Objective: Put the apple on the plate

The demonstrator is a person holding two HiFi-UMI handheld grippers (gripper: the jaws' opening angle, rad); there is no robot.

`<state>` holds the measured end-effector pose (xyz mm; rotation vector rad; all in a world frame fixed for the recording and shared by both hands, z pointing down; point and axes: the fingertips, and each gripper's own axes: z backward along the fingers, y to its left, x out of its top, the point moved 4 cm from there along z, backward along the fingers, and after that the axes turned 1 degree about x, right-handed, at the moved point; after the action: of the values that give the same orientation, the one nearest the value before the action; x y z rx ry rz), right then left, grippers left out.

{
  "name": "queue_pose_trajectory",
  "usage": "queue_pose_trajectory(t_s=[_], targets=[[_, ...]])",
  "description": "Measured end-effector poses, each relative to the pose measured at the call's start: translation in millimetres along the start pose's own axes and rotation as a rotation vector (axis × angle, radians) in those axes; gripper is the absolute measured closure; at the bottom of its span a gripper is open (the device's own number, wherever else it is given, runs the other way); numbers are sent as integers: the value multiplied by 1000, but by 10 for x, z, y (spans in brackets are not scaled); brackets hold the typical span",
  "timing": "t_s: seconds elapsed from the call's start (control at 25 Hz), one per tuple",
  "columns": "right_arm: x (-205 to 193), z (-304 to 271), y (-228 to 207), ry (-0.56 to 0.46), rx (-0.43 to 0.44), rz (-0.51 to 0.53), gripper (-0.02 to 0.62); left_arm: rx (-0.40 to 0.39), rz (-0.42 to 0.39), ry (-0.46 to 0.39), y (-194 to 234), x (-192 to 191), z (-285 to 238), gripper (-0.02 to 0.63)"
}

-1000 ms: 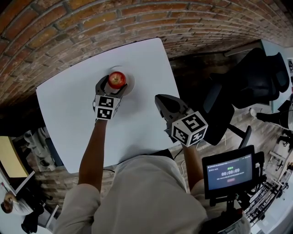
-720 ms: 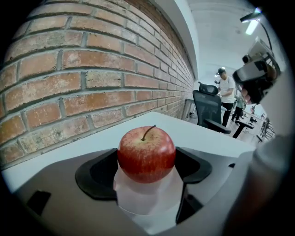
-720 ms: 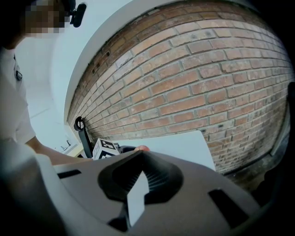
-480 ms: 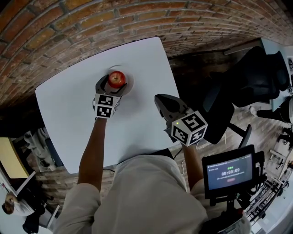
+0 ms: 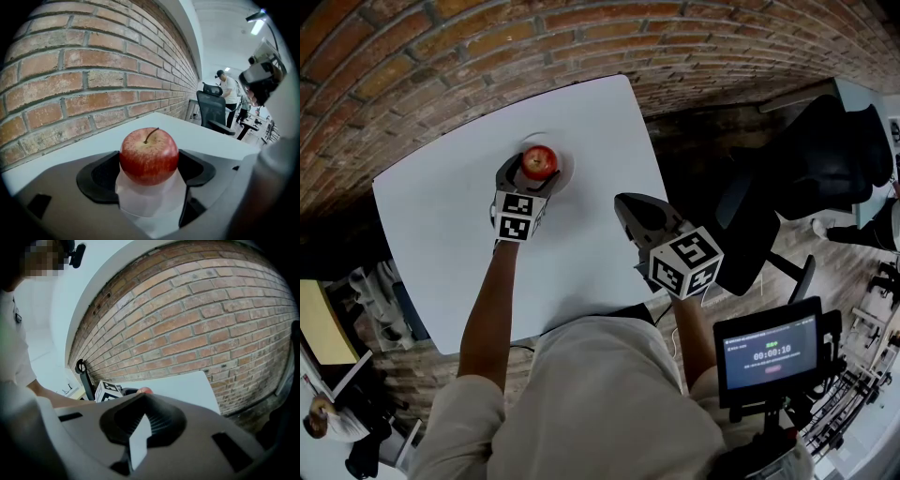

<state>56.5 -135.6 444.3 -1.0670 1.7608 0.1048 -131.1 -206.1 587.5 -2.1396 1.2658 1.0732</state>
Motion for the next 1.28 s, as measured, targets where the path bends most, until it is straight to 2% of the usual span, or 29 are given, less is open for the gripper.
queue_pose_trajectory(t_s=[0.24,1.0,1.28], targets=[[-21,9,3,3,2,-4,592,6,-67,9,-71,35,-14,215],[-52,10,-18,13,-4,-14,592,-12,-7,31,-53,0,-47,215],[-55,9,-24,13,-5,-19,592,-17,-18,46,-63,-17,-58,213]])
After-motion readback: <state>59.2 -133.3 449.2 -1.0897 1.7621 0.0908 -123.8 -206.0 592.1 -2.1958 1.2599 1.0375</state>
